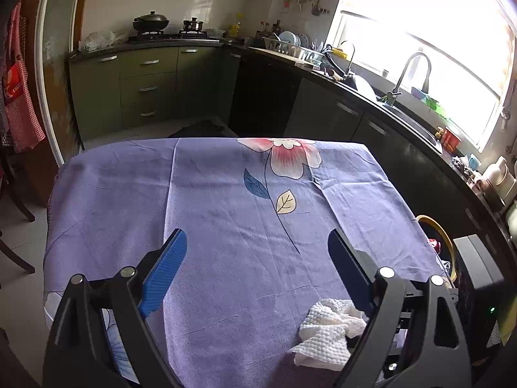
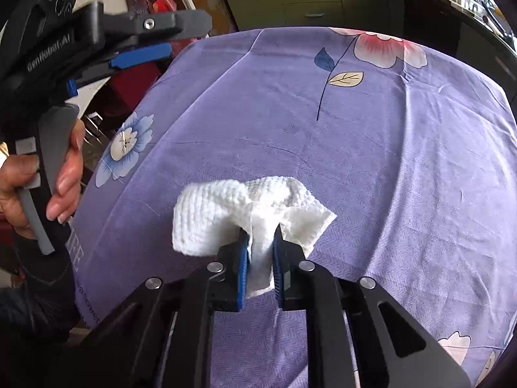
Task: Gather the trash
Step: 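Grasp the white crumpled tissue on the table with the right gripper, then carry the tissue over the trash bin and open the right gripper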
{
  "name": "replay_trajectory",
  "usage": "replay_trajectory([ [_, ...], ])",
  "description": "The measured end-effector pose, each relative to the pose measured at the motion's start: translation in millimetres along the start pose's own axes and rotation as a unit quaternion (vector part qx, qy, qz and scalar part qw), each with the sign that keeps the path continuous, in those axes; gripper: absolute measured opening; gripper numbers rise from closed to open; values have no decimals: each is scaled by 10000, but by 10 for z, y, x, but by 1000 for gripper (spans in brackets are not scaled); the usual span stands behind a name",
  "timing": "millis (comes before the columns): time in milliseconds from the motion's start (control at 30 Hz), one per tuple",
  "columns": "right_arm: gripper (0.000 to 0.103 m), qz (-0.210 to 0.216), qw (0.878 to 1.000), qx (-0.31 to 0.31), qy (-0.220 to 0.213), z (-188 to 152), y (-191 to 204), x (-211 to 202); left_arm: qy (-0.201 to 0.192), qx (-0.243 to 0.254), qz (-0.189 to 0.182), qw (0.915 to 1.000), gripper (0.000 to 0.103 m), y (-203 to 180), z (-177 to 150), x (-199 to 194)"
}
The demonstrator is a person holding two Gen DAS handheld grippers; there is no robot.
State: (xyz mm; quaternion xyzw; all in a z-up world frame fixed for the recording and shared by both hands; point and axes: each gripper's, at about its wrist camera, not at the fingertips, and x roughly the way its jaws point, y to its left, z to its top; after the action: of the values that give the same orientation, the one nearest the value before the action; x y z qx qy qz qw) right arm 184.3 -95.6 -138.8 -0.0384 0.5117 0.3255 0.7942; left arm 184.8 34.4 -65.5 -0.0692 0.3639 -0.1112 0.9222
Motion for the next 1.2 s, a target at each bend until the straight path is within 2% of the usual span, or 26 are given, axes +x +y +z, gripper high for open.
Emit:
replay_trajectory([
  [233, 11, -80, 9982, 241, -551, -41, -172, -426, 6, 8, -17, 10000, 84, -17, -16, 11],
  [367, 11, -181, 9945, 427, -936, -103, -325, -853, -11, 30, -17, 10000, 84, -26, -17, 14],
  [533, 11, -690, 9849, 750, -1396, -240, -583, -1421, 20, 48, -36, 10000, 84, -38, -30, 35],
  [700, 11, -1630, 9632, 1522, -1503, -563, -1249, -1901, 62, 105, -61, 9999, 84, -89, -47, 56],
  [800, 12, -2217, 9425, 2095, -1367, -805, -1751, -2056, 99, 133, -77, 9998, 84, -116, -58, 82],
  [900, 13, -2575, 9243, 2559, -1178, -1013, -2200, -2098, 139, 167, -82, 9997, 85, -138, -70, 111],
  [967, 17, -2753, 9144, 2769, -1069, -1111, -2455, -2070, 160, 185, -90, 9997, 85, -150, -76, 124],
  [1067, 53, -3040, 9025, 2924, -866, -1230, -2748, -2023, 159, 228, -111, 9996, 85, -175, -87, 125],
  [1133, 54, -3186, 8921, 3076, -896, -1299, -2843, -2024, 158, 241, -118, 9995, 85, -185, -88, 130],
  [1200, 54, -3148, 8884, 3173, -1044, -1351, -2805, -2083, 174, 243, -131, 9995, 85, -194, -90, 140],
])
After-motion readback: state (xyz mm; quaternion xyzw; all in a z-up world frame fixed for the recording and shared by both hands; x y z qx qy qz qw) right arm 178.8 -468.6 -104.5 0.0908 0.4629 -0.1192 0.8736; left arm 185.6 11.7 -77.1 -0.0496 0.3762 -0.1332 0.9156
